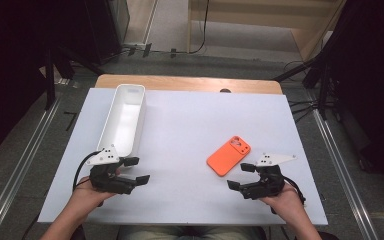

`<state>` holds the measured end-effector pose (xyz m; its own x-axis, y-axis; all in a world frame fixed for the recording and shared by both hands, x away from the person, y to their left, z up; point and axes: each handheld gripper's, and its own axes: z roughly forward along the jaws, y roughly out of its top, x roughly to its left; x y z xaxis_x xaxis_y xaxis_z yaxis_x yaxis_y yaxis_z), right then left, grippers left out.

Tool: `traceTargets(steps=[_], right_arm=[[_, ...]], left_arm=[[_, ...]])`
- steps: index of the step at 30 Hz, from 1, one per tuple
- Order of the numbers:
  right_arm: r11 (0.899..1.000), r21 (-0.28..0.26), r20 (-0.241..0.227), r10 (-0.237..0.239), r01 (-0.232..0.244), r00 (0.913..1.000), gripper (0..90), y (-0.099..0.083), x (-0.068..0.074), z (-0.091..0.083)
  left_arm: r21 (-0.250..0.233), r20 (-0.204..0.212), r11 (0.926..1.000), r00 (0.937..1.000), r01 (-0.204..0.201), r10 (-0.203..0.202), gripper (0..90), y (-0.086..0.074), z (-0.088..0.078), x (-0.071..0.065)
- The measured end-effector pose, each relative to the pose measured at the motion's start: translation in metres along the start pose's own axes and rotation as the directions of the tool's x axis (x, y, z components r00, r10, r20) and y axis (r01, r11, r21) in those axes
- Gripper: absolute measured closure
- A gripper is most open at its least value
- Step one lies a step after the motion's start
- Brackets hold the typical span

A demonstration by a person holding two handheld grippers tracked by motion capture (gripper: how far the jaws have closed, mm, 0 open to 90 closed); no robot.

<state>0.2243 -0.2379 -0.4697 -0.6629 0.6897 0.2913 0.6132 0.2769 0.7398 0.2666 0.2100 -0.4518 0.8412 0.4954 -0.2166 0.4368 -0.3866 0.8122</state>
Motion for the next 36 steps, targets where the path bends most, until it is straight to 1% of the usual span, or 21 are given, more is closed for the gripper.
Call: traceTargets(steps=[2,6,10,12,14,17,19,27,36], right_arm=[[1.000,-0.004,0.006,-0.001,0.001,1.0000,13.9,-0.0002,-0.0002,-0.0002],[1.000,-0.007,0.001,-0.001,0.001,1.0000,13.9,-0.0003,-0.0008,-0.0002],[1.000,-0.009,0.005,0.012,-0.012,0.9999,13.9,0.0003,-0.0028,0.0003],[1.000,-0.011,0.007,0.011,-0.011,0.9999,13.9,0.0000,-0.0037,0.0004],[1.000,-0.006,0.010,0.016,-0.016,0.9998,13.9,-0.0002,-0.0039,0.0001],[1.000,-0.007,0.005,0.027,-0.027,0.9996,13.9,-0.0002,-0.0038,0.0000],[0.999,-0.007,-0.007,0.031,-0.031,0.9995,13.9,-0.0002,-0.0042,-0.0002],[1.000,0.001,-0.009,0.024,-0.024,0.9997,13.9,-0.0006,-0.0033,0.0005],[1.000,0.008,-0.008,0.028,-0.027,0.9996,13.9,-0.0010,-0.0035,0.0004]], left_arm=[[0.003,0.003,1.0000,1.0000,-0.003,0.003,21.8,0.0003,0.0001,0.0002],[0.004,0.002,1.0000,1.0000,-0.004,0.004,21.9,0.0003,0.0004,0.0001],[0.006,0.005,1.0000,1.0000,0.001,-0.001,21.9,0.0001,-0.0004,0.0009],[0.003,0.005,1.0000,1.0000,0.001,-0.001,21.9,0.0003,-0.0005,0.0010],[0.007,-0.001,1.0000,1.0000,-0.001,0.001,21.9,0.0005,-0.0009,0.0006],[0.006,0.003,1.0000,1.0000,0.000,0.000,21.9,0.0005,-0.0013,0.0011],[0.007,0.004,1.0000,1.0000,0.001,-0.001,21.9,0.0005,-0.0016,0.0013],[0.003,0.004,1.0000,1.0000,-0.004,0.003,21.9,0.0007,-0.0017,0.0010],[0.007,0.009,1.0000,1.0000,-0.002,0.002,21.9,0.0009,-0.0015,0.0008]])
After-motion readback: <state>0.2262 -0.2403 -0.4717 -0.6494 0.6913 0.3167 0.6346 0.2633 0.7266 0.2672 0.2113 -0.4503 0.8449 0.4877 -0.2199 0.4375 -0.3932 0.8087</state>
